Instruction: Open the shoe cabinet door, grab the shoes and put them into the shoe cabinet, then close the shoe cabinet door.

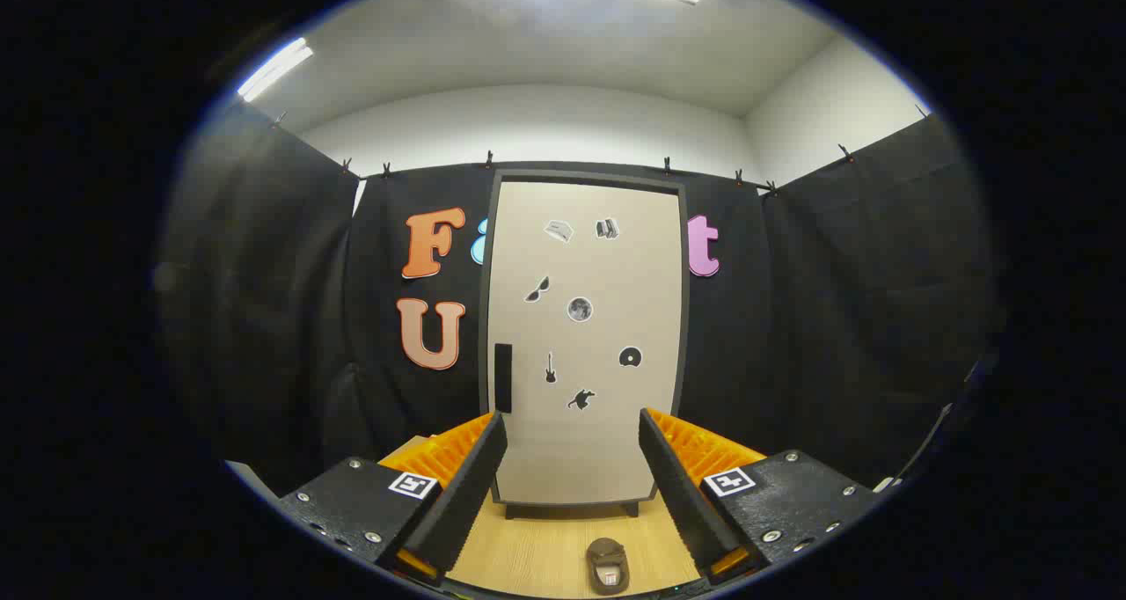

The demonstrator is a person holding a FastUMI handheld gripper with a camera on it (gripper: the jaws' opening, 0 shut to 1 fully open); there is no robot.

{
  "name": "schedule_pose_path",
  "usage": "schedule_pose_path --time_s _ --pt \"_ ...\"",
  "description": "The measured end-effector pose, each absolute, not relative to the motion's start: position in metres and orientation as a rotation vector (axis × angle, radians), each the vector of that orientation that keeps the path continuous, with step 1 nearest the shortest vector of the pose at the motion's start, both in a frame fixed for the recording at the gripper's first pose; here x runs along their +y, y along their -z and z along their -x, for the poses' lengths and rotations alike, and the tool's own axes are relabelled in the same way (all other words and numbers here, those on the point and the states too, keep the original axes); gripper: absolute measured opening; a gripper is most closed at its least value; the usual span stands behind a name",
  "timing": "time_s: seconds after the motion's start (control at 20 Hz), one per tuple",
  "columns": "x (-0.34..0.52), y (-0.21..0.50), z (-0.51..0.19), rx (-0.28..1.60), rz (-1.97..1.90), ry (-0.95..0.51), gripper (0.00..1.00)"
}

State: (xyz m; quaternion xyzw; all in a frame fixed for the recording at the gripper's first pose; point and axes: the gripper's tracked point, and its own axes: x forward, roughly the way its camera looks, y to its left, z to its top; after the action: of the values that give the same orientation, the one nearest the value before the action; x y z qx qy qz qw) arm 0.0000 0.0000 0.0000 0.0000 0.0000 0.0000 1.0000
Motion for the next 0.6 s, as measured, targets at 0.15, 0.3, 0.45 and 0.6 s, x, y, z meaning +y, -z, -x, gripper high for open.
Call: schedule_pose_path --time_s 0.15,0.3,0.45,0.6 --pt "0.004 0.001 -0.004 0.003 -0.005 -0.008 0.95" --pt "0.009 0.001 -0.009 0.005 -0.004 -0.016 0.95" --pt "0.013 0.001 -0.013 0.007 0.002 -0.019 0.95" --pt "0.016 0.001 -0.015 0.007 0.002 -0.019 0.95"
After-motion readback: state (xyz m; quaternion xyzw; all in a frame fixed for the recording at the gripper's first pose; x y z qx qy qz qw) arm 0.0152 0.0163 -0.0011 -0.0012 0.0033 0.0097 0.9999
